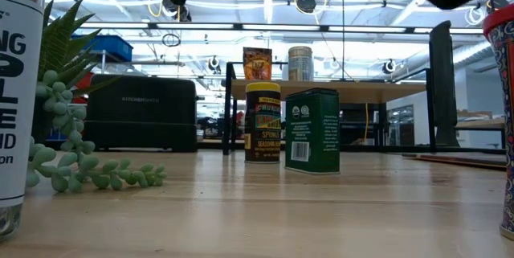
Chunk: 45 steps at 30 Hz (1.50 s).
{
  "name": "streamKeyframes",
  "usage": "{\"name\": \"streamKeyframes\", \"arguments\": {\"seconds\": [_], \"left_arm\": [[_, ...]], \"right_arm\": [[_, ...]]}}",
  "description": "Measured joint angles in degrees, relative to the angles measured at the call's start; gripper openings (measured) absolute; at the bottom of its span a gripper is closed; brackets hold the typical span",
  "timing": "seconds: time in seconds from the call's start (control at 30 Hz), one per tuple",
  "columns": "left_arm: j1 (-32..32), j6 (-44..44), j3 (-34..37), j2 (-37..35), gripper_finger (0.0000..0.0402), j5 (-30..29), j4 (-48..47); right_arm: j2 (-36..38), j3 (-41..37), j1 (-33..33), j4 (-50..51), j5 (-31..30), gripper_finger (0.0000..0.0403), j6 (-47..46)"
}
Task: Shelf spices
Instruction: Put the red seasoning can on the shelf
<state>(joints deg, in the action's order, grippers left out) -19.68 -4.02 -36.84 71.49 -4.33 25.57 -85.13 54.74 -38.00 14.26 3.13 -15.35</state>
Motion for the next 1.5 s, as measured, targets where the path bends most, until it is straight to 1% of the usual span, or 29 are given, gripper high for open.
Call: {"name": "streamKeyframes", "arguments": {"seconds": [0.1, 0.2, 0.4, 0.47, 0.53, 0.67, 0.73, 0.97, 1.13, 1.27, 1.5], "left_arm": [[-1.1, -0.2, 0.0, 1.2, 0.0144, -1.0, 0.6], [-1.8, -0.2, 0.0, 3.6, 0.0144, -1.9, 3.0], [-1.8, -0.2, 0.0, 8.6, 0.0144, -2.0, 7.6], [-1.8, -0.1, 0.0, 9.8, 0.0144, -2.0, 8.8], [-1.8, -0.1, 0.0, 10.7, 0.0144, -2.0, 9.9], [-1.8, -0.1, 0.0, 11.3, 0.0144, -2.0, 11.8], [-1.8, -0.1, 0.0, 11.3, 0.0144, -2.1, 11.8], [-1.8, 0.0, -1.6, 11.4, 0.0144, -2.1, 11.4], [-1.8, 0.2, -1.9, 11.4, 0.0144, -2.2, 11.3], [-1.8, 0.0, -1.9, 11.4, 0.0144, -2.6, 11.2], [-1.8, 0.0, -1.9, 11.4, 0.0144, -3.5, 11.2]], "right_arm": [[-2.3, 0.0, 0.0, -1.2, 0.0, 0.029, 0.1], [-4.0, 0.0, 0.0, -2.9, -0.2, 0.029, 1.1], [-4.4, 0.0, 0.0, -3.6, -4.3, 0.029, 1.3], [-5.2, 0.0, 0.0, -4.3, -4.3, 0.029, 1.3], [-6.7, 0.0, 0.0, -5.3, -3.0, 0.029, 1.2], [-9.1, 0.1, 0.0, -7.3, -1.4, 0.029, 1.4], [-10.0, 0.0, 0.0, -6.0, -1.2, 0.029, 1.3], [-11.4, 0.0, 0.0, -6.0, -1.8, 0.029, 1.1], [-11.3, -0.1, 0.0, -6.4, -4.5, 0.0289, 1.5], [-11.3, -0.1, 0.0, -6.4, -5.1, 0.0271, 2.5], [-11.3, -0.1, 0.0, -8.6, -5.2, 0.0199, 3.8]]}}
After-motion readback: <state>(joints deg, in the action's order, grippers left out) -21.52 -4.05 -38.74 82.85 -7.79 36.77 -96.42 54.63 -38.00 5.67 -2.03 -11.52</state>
